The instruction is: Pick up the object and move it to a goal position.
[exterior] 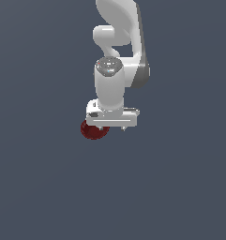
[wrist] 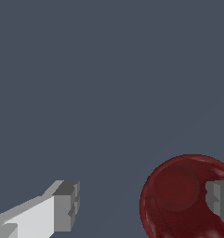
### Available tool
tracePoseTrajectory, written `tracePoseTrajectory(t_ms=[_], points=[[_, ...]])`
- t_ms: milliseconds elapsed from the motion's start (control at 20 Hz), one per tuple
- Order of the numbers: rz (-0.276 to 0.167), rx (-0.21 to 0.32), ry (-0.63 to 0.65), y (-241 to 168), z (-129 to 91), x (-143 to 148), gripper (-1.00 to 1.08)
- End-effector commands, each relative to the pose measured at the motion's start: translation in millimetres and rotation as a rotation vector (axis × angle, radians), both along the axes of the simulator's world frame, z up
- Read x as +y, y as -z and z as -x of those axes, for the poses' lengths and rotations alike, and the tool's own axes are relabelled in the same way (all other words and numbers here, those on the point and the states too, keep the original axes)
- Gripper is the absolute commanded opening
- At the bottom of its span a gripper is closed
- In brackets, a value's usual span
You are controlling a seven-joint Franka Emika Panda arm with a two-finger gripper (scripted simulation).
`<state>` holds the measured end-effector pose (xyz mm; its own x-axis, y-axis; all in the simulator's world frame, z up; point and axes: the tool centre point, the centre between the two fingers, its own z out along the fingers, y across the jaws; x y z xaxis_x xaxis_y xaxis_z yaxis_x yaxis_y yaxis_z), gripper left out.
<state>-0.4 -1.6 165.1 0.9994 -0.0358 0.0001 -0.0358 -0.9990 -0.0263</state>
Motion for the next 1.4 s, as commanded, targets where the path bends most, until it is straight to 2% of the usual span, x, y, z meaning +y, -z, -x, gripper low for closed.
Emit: tracePoseTrajectory(t_ms=[0,350,650,900,1350], points=[[0.000,0.000,0.000,0.0,0.0,0.0,0.28],[-0.015,0.003,0.012,-3.2,2.4,-7.8,0.28],[-0.062,0.010,0.034,6.2,9.5,-21.7,0.28],[-0.126,0.014,0.068,18.5,19.8,-41.2,0.28],[-0.276,-0.008,0.168,46.8,48.7,-89.5,0.28]])
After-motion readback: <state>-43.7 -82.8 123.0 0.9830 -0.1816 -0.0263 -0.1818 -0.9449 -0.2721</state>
